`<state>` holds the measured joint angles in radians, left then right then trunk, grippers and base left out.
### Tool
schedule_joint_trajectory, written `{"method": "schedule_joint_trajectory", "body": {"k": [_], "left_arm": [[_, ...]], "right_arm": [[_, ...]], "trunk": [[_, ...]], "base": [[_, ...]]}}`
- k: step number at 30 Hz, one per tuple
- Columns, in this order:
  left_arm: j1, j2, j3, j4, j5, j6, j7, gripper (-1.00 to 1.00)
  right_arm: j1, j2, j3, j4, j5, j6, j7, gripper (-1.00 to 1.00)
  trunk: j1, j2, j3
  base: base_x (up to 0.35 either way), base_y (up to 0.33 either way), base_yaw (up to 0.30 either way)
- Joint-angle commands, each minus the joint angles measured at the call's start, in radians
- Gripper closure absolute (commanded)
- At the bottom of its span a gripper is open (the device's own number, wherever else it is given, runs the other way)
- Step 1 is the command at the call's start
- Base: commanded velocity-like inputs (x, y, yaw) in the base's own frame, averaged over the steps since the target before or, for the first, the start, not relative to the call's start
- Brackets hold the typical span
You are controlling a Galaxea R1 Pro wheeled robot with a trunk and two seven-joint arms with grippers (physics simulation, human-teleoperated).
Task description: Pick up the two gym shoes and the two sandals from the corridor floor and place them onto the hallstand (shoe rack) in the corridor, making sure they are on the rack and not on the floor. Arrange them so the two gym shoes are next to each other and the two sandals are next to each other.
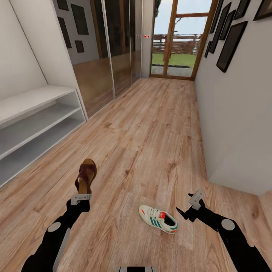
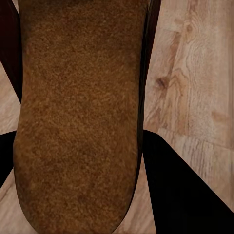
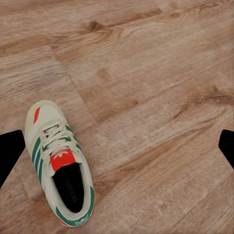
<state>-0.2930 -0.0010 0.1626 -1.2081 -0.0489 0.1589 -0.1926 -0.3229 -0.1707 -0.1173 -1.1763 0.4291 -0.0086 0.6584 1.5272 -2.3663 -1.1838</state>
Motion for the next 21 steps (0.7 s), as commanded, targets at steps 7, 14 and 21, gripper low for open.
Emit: {"method": "schedule_joint_trajectory", "body": {"k": [7, 14, 21], "left_arm": [[0.004, 0.006, 0.003, -0.002, -0.009, 0.005, -0.008, 1.00], [0.000, 0.002, -0.005, -0.002, -0.008, 0.006, -0.010, 1.00], [-0.001, 0.000, -0.064, -0.002, -0.007, 0.067, -0.009, 1.00]], "right_arm": [[-0.001, 0.000, -0.002, 0.011, 0.007, -0.001, 0.004, -1.00], [-0.001, 0.000, -0.001, 0.045, 0.008, -0.002, 0.004, -1.00], [0.000, 0.000, -0.001, 0.089, 0.011, -0.003, 0.006, -1.00]], "trunk": [[0.027, -0.050, -0.030], [0.054, -0.099, -0.063], [0.073, -0.134, -0.094]], "base": [[0.000, 0.000, 0.000], [0.000, 0.000, 0.000], [0.000, 0.000, 0.000]]}}
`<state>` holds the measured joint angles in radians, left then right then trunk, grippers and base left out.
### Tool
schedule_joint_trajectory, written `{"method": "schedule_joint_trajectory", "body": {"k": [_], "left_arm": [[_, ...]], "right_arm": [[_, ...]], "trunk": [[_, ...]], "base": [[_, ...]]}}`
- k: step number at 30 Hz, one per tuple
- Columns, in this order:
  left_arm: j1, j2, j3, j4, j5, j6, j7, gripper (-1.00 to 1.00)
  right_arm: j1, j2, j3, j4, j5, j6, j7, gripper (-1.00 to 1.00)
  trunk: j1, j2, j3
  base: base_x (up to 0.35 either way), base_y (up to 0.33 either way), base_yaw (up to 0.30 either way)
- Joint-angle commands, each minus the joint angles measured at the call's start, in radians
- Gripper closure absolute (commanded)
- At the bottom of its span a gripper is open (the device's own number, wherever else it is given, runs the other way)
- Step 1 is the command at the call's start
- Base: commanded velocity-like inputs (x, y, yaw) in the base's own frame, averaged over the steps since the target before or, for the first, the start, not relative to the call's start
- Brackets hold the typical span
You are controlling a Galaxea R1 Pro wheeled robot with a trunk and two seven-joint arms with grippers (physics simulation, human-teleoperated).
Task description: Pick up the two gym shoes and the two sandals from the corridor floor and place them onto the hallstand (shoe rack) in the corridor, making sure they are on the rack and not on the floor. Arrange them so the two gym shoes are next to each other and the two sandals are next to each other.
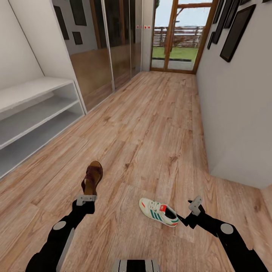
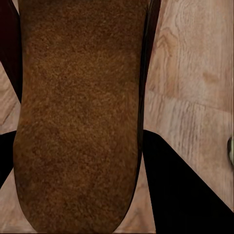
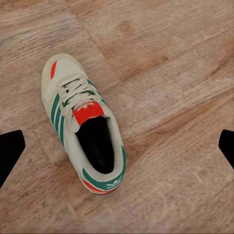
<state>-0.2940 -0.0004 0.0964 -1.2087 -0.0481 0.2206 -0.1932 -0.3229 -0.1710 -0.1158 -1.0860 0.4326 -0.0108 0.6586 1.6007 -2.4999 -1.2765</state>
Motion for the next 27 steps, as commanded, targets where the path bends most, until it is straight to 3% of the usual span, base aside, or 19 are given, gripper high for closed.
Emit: {"method": "schedule_joint_trajectory", "body": {"k": [1, 16, 27], "left_arm": [[0.000, -0.001, 0.001, -0.002, -0.008, 0.007, -0.009, 1.00], [0.007, 0.002, -0.006, -0.004, -0.009, 0.016, -0.008, 1.00], [0.001, 0.005, 0.003, -0.005, -0.009, 0.015, 0.001, 1.00]], "right_arm": [[0.000, 0.000, -0.002, 0.000, 0.008, -0.001, 0.005, -1.00], [-0.001, 0.001, 0.001, 0.039, 0.008, -0.002, 0.004, -1.00], [0.000, 0.001, 0.002, 0.041, 0.007, -0.002, 0.004, -1.00]], "trunk": [[0.000, 0.000, -0.002], [0.000, 0.000, -0.020], [0.000, 0.000, -0.021]], "base": [[0.000, 0.000, 0.000], [0.004, 0.000, 0.000], [0.296, 0.000, 0.000]]}}
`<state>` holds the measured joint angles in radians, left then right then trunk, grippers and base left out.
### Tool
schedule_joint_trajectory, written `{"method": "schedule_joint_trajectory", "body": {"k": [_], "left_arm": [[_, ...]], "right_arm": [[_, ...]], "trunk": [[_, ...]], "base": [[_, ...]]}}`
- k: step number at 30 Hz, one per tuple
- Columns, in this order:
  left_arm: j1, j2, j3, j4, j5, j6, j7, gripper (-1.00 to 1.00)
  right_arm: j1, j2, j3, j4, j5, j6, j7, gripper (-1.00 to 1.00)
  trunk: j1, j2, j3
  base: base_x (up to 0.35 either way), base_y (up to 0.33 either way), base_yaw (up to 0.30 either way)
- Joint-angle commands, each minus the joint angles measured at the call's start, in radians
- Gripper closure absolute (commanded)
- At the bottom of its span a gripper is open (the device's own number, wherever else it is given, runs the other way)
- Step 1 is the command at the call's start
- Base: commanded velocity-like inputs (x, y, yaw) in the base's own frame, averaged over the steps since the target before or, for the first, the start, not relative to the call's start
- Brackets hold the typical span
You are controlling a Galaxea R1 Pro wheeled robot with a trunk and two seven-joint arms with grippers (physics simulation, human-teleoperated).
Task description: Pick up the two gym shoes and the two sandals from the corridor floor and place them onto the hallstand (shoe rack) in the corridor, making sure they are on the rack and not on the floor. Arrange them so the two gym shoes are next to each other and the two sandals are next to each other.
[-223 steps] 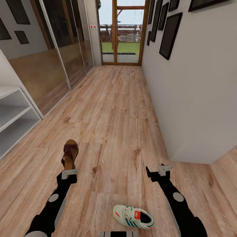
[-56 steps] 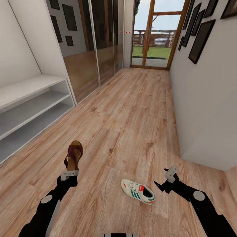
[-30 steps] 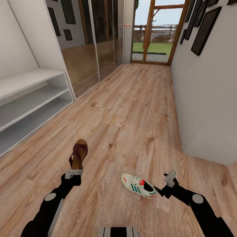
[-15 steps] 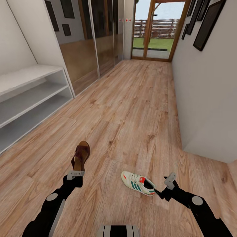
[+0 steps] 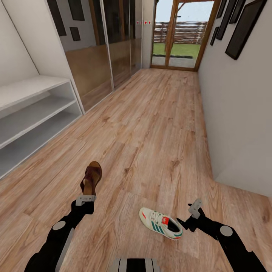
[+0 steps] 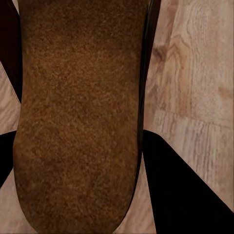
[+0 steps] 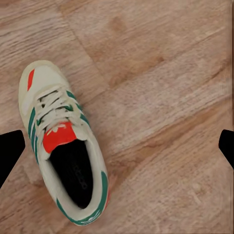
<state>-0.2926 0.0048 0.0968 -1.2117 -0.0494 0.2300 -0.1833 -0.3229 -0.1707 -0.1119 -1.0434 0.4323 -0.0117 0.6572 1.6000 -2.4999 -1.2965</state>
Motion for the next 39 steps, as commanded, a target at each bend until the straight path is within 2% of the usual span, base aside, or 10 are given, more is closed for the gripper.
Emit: {"method": "schedule_joint_trajectory", "body": {"k": [1, 11, 12, 13, 16, 19, 24, 31, 39], "left_arm": [[0.000, 0.000, 0.002, -0.002, -0.008, 0.005, -0.008, 1.00], [0.001, 0.001, 0.003, -0.002, -0.009, 0.006, -0.008, 1.00], [0.001, 0.001, 0.003, -0.002, -0.009, 0.006, -0.008, 1.00], [0.001, 0.001, 0.003, -0.002, -0.009, 0.006, -0.008, 1.00], [0.001, 0.001, 0.003, -0.002, -0.009, 0.007, -0.008, 1.00], [0.001, 0.001, 0.003, -0.002, -0.009, 0.006, -0.009, 1.00], [0.000, 0.001, 0.003, -0.002, -0.008, 0.007, -0.010, 1.00], [-0.001, 0.001, 0.003, -0.003, -0.008, 0.008, -0.009, 1.00], [0.008, 0.000, 0.004, -0.046, -0.007, 0.009, -0.010, 1.00]], "right_arm": [[0.000, 0.000, -0.002, -0.001, 0.007, -0.001, 0.005, -1.00], [0.000, 0.000, 0.002, 0.008, 0.008, -0.001, 0.008, -1.00], [-0.001, 0.000, 0.041, 0.039, 0.011, -0.001, 0.008, -1.00], [-0.001, 0.000, 0.053, 0.044, 0.012, -0.001, 0.008, -1.00], [0.000, 0.001, 0.122, 0.061, 0.014, -0.002, 0.008, -1.00], [0.000, 0.002, 0.146, 0.065, 0.014, -0.002, 0.007, -1.00], [0.000, 0.002, 0.155, 0.067, 0.014, -0.002, 0.007, -1.00], [0.000, 0.002, 0.156, 0.068, 0.014, -0.002, 0.007, -1.00], [0.000, 0.002, 0.156, 0.068, 0.014, -0.002, 0.007, -1.00]], "trunk": [[0.000, 0.000, -0.001], [0.000, 0.000, -0.001], [0.000, 0.000, -0.001], [0.000, 0.000, -0.001], [0.000, 0.000, -0.001], [0.000, 0.000, -0.001], [0.000, 0.000, -0.001], [0.000, 0.000, -0.001], [0.000, 0.000, -0.001]], "base": [[0.288, 0.000, 0.000], [0.050, 0.000, 0.000], [0.002, 0.000, 0.000], [0.002, 0.000, 0.000], [0.000, 0.000, 0.000], [0.000, 0.000, 0.000], [0.051, 0.000, 0.000], [0.249, 0.000, 0.000], [0.051, 0.000, 0.000]]}}
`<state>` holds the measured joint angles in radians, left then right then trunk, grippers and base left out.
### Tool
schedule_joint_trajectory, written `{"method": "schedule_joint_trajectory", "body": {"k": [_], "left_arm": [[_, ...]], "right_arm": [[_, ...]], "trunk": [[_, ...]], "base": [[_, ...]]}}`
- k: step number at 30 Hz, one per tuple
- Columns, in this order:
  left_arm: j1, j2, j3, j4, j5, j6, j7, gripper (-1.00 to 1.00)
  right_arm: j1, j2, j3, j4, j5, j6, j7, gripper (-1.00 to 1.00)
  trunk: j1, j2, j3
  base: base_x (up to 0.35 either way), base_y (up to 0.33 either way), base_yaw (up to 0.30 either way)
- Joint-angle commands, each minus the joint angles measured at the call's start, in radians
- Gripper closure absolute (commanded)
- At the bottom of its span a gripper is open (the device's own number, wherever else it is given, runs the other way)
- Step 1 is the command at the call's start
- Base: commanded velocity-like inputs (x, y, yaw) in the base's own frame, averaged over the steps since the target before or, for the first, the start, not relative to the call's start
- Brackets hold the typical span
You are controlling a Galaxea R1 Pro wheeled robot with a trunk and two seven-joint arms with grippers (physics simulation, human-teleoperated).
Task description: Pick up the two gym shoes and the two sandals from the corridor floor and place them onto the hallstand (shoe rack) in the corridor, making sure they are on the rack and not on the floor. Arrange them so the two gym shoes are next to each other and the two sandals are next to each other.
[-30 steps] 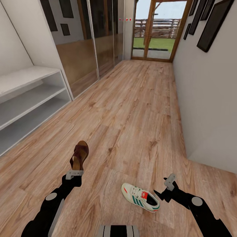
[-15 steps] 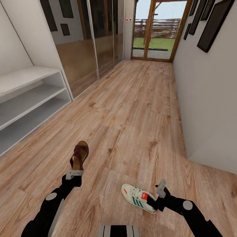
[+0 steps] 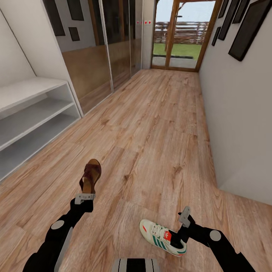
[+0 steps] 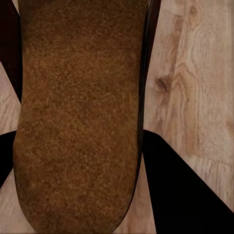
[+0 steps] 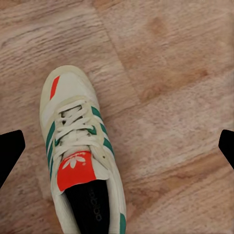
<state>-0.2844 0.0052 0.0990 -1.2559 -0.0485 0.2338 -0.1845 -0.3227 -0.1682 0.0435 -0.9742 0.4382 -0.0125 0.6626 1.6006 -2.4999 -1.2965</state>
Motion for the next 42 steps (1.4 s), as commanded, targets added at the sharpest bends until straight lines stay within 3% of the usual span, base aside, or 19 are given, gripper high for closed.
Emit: {"method": "schedule_joint_trajectory", "body": {"k": [1, 10, 15, 26, 33, 42], "left_arm": [[0.000, -0.001, 0.002, -0.012, -0.008, 0.006, -0.009, 1.00], [0.002, 0.000, -0.001, -0.057, -0.008, 0.007, -0.013, 1.00], [0.002, 0.001, 0.000, -0.057, -0.008, 0.008, -0.016, 1.00], [0.002, 0.001, 0.000, -0.057, -0.009, 0.007, -0.016, 1.00], [0.002, 0.002, 0.001, -0.057, -0.010, 0.008, -0.016, 1.00], [0.002, 0.001, 0.000, -0.057, -0.008, 0.009, -0.016, 1.00]], "right_arm": [[0.000, -0.001, 0.001, -0.001, 0.008, -0.001, 0.002, -1.00], [-0.001, -0.001, 0.004, -0.001, 0.010, 0.000, 0.002, -1.00], [-0.001, -0.001, 0.004, 0.000, 0.010, 0.001, 0.002, -1.00], [0.000, -0.002, 0.004, 0.058, 0.012, 0.000, 0.002, -1.00], [0.000, -0.009, 0.003, 0.097, 0.067, -0.001, 0.002, -1.00], [0.000, -0.013, -0.001, 0.098, 0.074, -0.001, 0.002, -1.00]], "trunk": [[0.000, 0.000, -0.001], [0.000, 0.000, -0.001], [0.002, -0.001, -0.022], [0.002, -0.001, -0.028], [0.003, -0.002, -0.036], [0.004, -0.002, -0.048]], "base": [[0.046, 0.000, 0.000], [0.078, 0.000, 0.000], [0.001, 0.000, 0.019], [0.000, 0.000, 0.030], [0.000, 0.000, 0.000], [0.000, 0.000, 0.000]]}}
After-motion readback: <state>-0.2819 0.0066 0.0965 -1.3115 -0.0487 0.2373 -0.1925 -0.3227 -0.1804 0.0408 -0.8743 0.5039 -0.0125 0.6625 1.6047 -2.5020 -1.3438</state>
